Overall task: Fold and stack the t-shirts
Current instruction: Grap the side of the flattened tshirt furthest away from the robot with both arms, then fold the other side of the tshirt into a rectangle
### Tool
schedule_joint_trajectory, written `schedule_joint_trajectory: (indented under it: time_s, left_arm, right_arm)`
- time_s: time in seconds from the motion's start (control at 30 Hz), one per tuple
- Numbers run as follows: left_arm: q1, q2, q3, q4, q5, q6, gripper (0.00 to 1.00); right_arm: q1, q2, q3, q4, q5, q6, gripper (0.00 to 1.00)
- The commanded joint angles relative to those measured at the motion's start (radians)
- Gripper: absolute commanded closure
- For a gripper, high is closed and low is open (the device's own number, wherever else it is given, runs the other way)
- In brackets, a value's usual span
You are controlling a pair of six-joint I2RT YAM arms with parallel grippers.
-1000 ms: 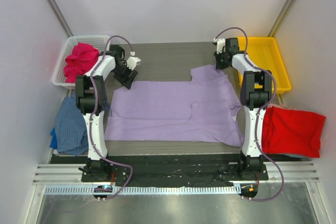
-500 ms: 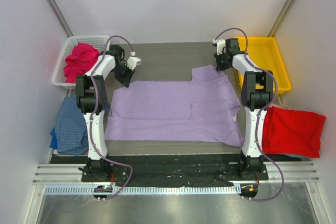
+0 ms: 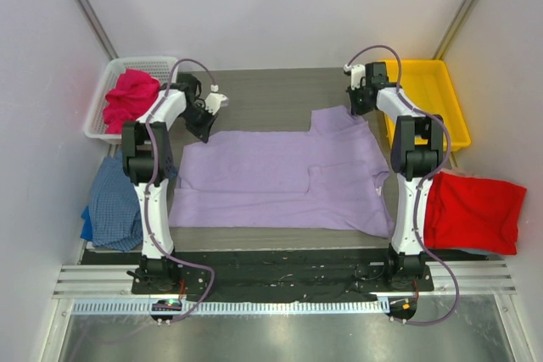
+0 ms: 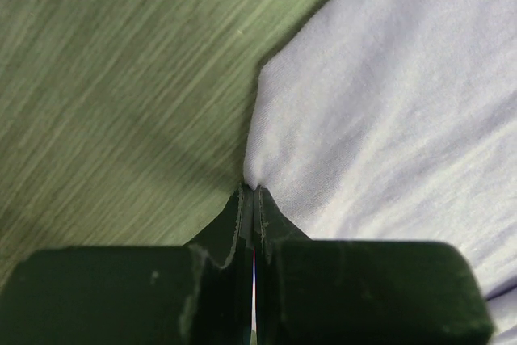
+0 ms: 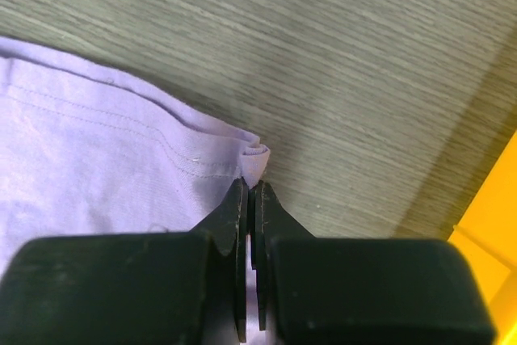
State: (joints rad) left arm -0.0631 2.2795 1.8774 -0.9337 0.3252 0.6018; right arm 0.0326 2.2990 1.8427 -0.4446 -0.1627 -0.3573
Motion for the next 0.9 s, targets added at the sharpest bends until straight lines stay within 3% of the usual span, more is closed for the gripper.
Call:
schedule_joint_trajectory:
  time_s: [0.0,0.87]
  left_arm:
    - [0.002,-0.083,-0.034,-0.02,0.002,-0.019,1.0]
    - [-0.049,-0.264,-0.141,-0.042,-0.12,-0.037,1.0]
  right_arm:
    - [0.0,-0.118,-0.022,0.006,0.005,-0.008,0.99]
    - [-0.002,-0.429,-0.307,0.001,-0.061,-0.058,0.99]
